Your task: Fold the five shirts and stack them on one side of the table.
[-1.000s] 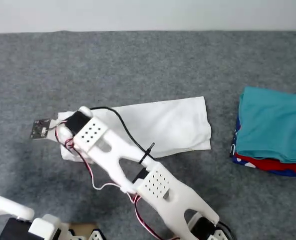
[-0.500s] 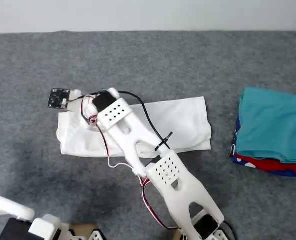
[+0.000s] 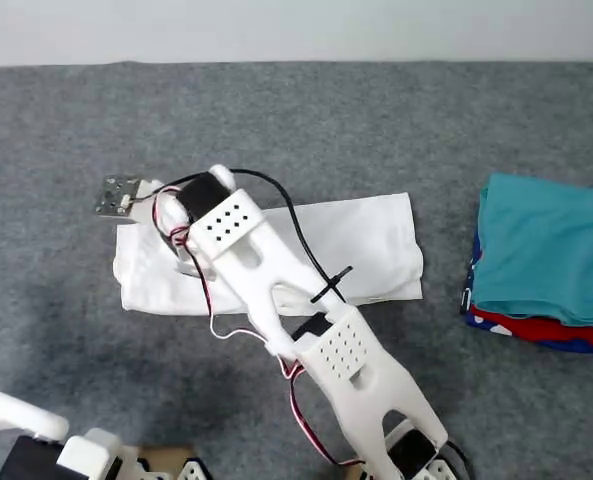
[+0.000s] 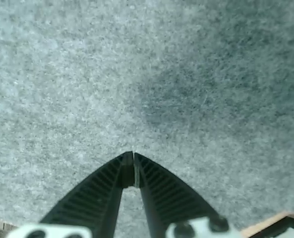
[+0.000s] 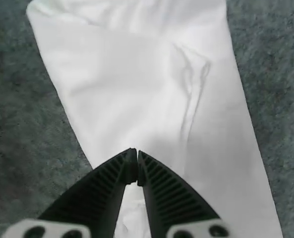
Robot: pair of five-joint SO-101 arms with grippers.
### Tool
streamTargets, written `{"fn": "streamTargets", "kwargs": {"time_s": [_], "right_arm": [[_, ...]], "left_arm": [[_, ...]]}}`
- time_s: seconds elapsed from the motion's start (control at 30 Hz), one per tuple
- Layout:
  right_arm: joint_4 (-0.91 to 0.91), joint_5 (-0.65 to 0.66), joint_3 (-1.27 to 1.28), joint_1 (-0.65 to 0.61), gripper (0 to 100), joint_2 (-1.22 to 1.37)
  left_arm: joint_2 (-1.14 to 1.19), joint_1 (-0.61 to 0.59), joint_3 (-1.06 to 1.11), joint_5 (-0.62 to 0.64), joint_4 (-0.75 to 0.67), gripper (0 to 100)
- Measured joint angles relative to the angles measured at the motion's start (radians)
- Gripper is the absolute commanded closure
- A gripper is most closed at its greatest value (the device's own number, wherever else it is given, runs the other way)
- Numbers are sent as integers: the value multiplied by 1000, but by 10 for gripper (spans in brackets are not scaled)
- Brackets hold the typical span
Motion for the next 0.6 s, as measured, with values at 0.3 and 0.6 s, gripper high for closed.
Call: {"fn": "streamTargets", "kwargs": {"time_s": [0.3, 0.6], "right_arm": [[5, -9, 9, 117, 990, 117], [8, -20, 9, 161, 990, 44]], "left_arm": [[0, 17, 0, 0, 52, 994], [-133, 17, -28, 0, 153, 994]]}}
